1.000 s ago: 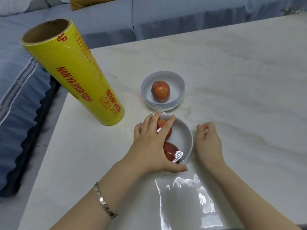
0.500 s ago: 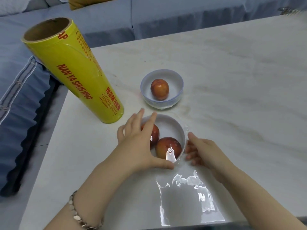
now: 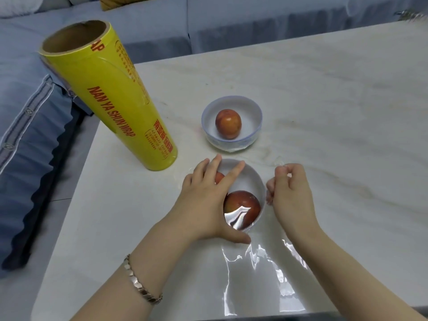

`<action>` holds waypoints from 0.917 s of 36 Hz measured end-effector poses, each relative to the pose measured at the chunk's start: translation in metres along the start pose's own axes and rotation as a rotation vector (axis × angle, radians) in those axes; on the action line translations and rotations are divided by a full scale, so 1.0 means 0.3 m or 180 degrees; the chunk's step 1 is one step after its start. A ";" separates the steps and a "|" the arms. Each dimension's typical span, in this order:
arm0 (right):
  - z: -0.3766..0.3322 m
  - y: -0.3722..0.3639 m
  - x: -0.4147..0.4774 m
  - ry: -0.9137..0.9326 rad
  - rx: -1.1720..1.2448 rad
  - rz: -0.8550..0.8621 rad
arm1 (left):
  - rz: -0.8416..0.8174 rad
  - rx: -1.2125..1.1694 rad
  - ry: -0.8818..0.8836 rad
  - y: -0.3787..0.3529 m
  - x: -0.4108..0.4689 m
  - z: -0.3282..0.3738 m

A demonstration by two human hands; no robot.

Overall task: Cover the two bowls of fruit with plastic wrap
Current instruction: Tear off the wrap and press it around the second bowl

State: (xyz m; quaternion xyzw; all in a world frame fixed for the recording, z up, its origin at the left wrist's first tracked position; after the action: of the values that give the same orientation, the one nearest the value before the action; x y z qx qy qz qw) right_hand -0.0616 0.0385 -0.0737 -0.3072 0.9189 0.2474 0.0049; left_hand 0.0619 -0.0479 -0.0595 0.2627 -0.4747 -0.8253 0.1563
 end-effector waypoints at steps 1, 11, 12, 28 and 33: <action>-0.005 -0.001 -0.002 0.0008 0.0002 0.0044 | 0.0013 -0.0015 0.0000 0.000 -0.001 -0.001; 0.050 0.049 0.002 -0.0116 0.0061 0.0057 | -0.0035 0.0048 0.0036 -0.002 0.000 -0.010; 0.061 0.054 0.008 -0.0074 -0.0012 0.0088 | -0.0030 0.0065 0.0038 -0.001 0.001 -0.009; 0.130 0.035 0.034 -0.0764 0.0366 -0.0643 | 0.1050 -0.2502 0.0801 0.048 -0.009 -0.128; 0.116 -0.063 -0.081 -0.1065 0.0703 -0.1567 | 0.1027 -0.3300 0.1366 0.012 -0.001 -0.171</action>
State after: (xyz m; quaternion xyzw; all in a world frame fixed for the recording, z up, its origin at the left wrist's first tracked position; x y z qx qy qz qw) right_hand -0.0361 0.0550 -0.1089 -0.4730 0.8247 0.1846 0.2491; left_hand 0.0920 -0.0854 -0.0773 0.2375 -0.0005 -0.8440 0.4808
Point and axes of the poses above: each hand's wrist, its own x-axis towards the middle knuckle, its own y-axis out of the back of the hand, z = x × y, the point moved 7 cm from there along x, towards the middle knuckle, and after that the axes turned 13 degrees about -x, right-handed, at the moved point
